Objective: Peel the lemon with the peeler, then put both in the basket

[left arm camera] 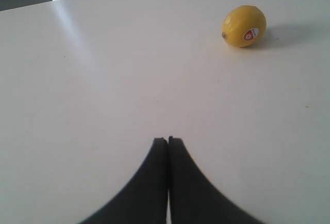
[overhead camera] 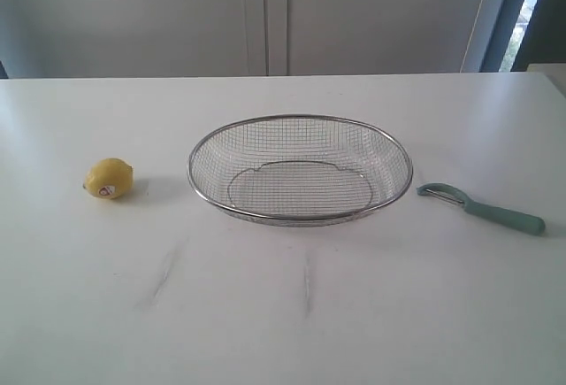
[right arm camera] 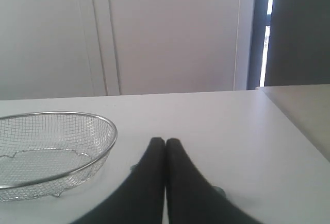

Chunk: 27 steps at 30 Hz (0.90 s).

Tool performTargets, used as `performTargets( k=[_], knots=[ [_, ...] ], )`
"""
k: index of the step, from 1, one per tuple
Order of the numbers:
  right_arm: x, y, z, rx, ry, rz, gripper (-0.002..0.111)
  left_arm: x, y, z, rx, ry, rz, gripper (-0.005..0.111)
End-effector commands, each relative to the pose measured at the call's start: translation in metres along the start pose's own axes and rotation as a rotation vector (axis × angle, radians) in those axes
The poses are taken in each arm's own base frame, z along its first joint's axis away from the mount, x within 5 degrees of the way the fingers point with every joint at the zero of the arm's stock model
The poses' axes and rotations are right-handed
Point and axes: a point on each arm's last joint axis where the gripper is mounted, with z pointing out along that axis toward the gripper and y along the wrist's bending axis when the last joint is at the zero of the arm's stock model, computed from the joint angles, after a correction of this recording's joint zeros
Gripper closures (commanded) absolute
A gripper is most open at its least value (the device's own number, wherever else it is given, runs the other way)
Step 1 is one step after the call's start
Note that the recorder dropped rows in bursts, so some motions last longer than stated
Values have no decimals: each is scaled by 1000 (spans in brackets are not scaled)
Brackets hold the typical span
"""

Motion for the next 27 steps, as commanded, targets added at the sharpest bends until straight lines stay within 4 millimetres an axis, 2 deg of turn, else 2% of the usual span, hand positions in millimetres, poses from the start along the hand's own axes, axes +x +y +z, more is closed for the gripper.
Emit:
performTargets(
  k=[1,7,27],
  knots=[
    [-4,0,0,-8,-63,-1,108,-1,0,-1,-3,-10,-8,106],
    [-21,2,-3,-21,-260,-1,108,-1,0,-1,-3,-10,-8,106],
    [-52,4,-18,-45,-631,0,108,-1,0,-1,-3,-10,-8,106]
  ],
)
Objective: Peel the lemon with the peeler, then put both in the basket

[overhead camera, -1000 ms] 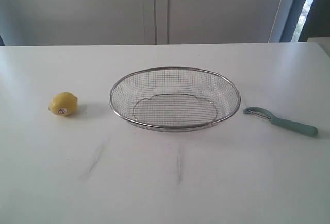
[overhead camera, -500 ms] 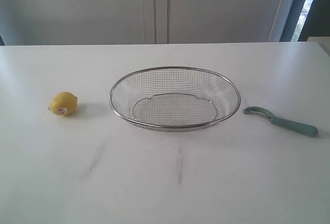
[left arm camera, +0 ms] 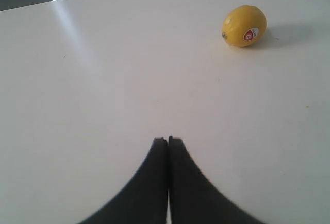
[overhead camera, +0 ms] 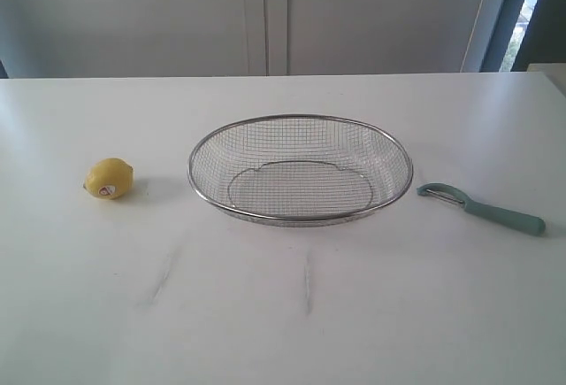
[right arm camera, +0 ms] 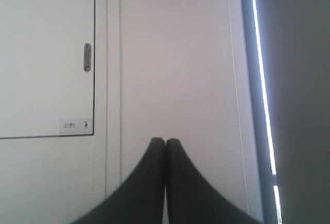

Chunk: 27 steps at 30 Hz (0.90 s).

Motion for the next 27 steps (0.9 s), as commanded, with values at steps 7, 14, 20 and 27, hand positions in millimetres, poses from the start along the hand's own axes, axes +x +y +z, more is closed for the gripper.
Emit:
performTargets(
  k=[7,14,20,27],
  knots=[
    [-8,0,-2,-6,-100,7,108,-1,0,-1,-3,-10,-8,106],
    [-18,-3,0,37,-146,28,108,-1,0,-1,-3,-10,-8,106],
    [-35,-8,4,100,-192,4,108,-1,0,-1,-3,-10,-8,106],
    [-44,-8,11,109,-194,-25,108,-1,0,-1,-3,-10,-8,106]
  ],
)
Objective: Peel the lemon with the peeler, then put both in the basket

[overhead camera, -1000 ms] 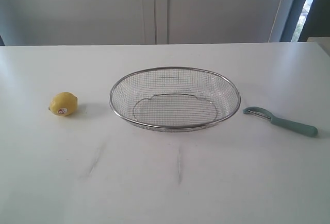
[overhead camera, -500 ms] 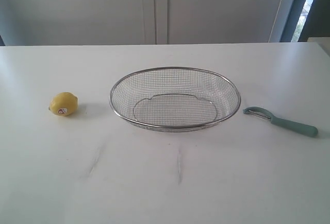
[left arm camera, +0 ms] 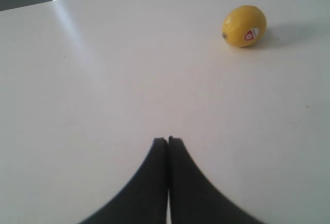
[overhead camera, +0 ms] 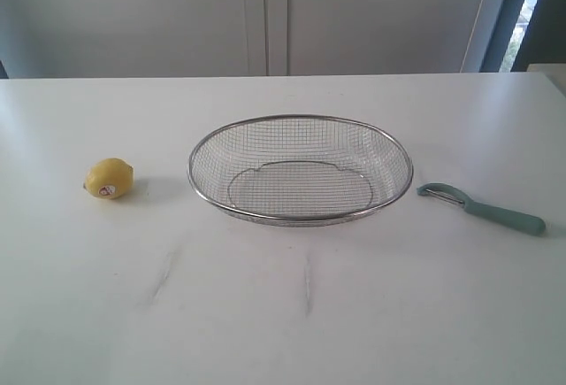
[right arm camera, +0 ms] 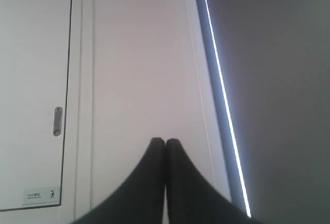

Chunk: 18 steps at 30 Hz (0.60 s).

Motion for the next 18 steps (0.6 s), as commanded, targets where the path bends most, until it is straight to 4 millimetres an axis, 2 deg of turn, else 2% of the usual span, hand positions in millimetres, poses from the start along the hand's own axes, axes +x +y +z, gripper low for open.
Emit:
performTargets(
  k=[1,6,12,18],
  knots=[
    [-3,1,9,6,12,-14,108,-1,0,-1,-3,-10,-8,106],
    [7,3,25,4,156,20,108,-1,0,-1,-3,-10,-8,106],
    [25,8,46,-8,420,62,108,-1,0,-1,-3,-10,-8,106],
    [35,15,66,-19,641,95,108,-1,0,-1,-3,-10,-8,106]
  ],
)
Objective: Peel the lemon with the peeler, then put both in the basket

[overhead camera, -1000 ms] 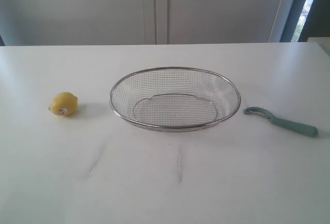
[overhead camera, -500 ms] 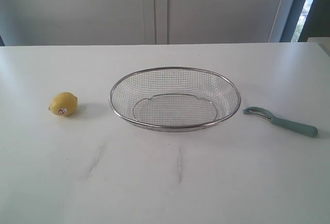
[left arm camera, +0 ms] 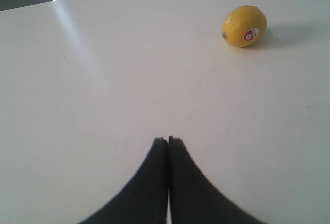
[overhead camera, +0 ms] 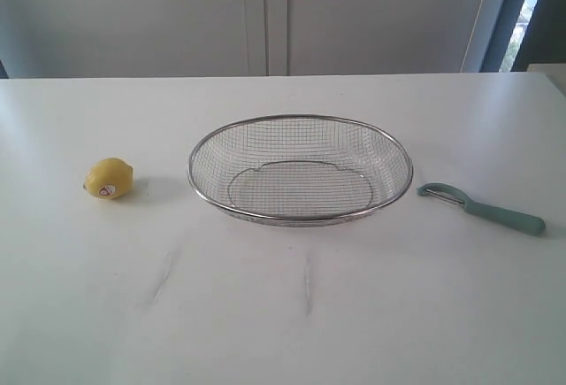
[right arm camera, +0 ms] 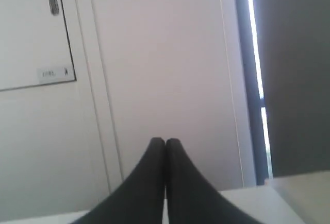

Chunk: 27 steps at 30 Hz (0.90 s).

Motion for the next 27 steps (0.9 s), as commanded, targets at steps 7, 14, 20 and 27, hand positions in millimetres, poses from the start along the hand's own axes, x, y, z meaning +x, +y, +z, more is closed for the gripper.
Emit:
performTargets(
  k=[7,14,20,27],
  knots=[
    [-2,15,40,-43,587,3,108,-1,0,-1,-3,-10,-8,106],
    [-10,23,89,-44,1380,-87,108,-1,0,-1,-3,-10,-8,106],
    [-21,23,106,-126,1355,-231,108,-1,0,-1,-3,-10,-8,106],
    [-9,18,134,-97,1420,-276,108,-1,0,-1,-3,-10,-8,106]
  ],
)
